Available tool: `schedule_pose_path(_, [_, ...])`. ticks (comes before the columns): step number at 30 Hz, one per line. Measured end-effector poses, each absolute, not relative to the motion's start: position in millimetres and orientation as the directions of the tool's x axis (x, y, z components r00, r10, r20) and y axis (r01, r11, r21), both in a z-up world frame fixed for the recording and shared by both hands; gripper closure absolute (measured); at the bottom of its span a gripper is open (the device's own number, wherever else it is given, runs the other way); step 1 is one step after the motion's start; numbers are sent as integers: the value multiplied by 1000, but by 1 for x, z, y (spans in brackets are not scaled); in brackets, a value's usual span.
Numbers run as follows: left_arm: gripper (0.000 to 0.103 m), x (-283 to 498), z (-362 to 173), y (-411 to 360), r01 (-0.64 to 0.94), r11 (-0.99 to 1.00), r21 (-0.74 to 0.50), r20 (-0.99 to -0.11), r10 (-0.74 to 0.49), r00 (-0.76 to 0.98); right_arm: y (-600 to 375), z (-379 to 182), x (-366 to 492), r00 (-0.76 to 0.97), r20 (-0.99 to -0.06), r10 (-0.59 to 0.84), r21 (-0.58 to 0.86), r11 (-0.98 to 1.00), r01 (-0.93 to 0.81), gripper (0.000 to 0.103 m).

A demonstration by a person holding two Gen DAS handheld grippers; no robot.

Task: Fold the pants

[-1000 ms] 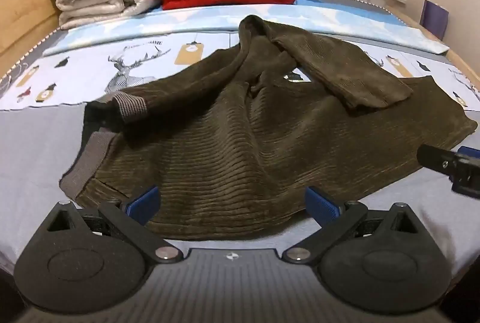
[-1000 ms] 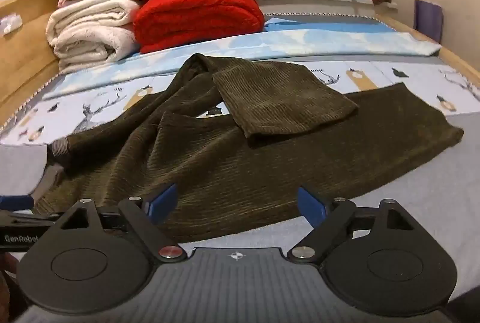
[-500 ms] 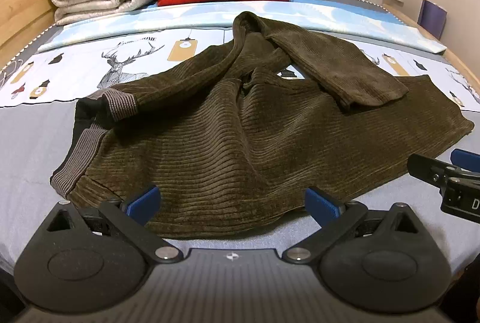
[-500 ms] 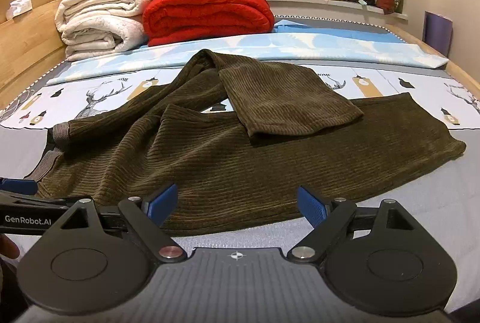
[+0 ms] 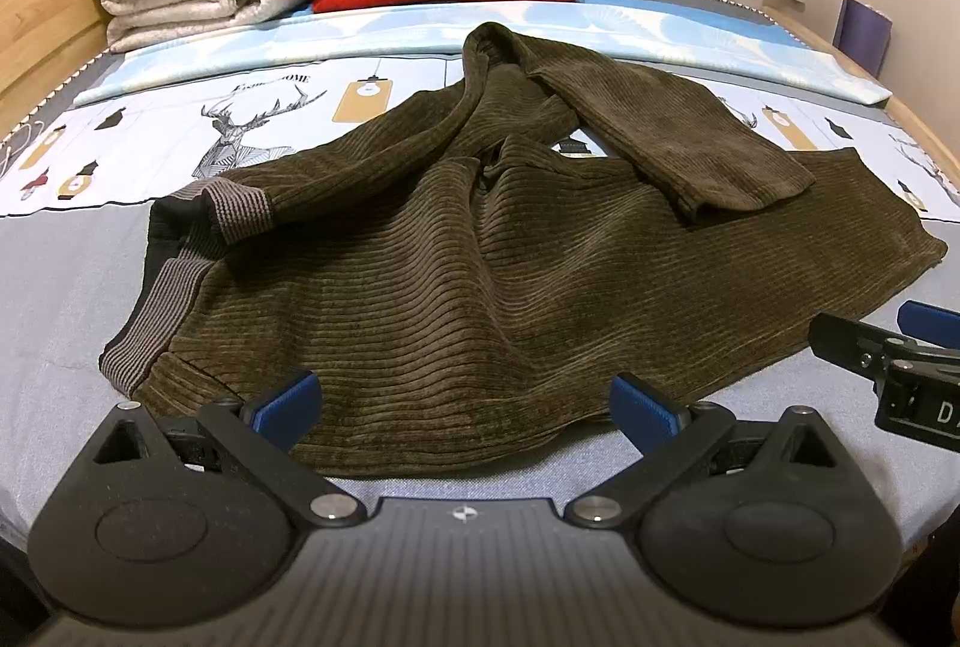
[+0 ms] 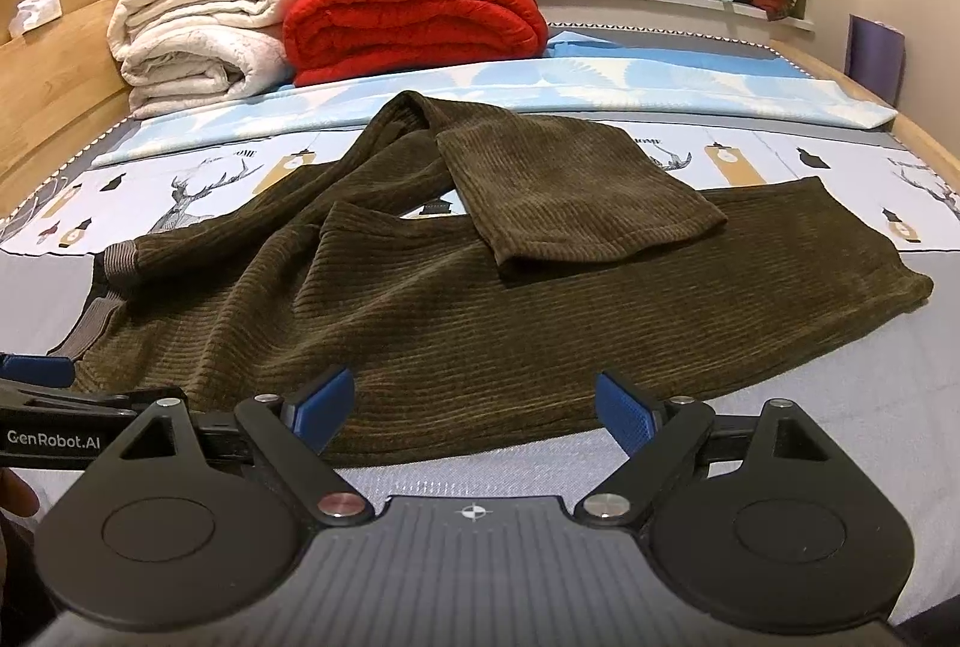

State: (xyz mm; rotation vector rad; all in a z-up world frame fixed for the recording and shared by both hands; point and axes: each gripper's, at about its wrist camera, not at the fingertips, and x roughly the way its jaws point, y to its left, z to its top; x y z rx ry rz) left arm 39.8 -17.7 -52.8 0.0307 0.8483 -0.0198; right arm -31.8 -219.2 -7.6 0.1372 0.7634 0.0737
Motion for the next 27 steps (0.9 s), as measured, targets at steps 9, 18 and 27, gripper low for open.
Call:
schedule_pose_path(9, [1, 39, -53, -18, 28, 999, 18, -750, -5, 661, -219, -9, -32, 718, -686, 117, 146, 989, -21, 14])
schedule_pose_path(18, [1, 39, -53, -18, 26, 1000, 17, -751, -4, 660, -218, -11, -32, 714, -689, 119, 142, 990, -29, 14])
schedule_pose_path(27, [1, 39, -53, -18, 25, 1000, 17, -752, -4, 660, -217, -12, -31, 710, -695, 117, 133, 991, -33, 14])
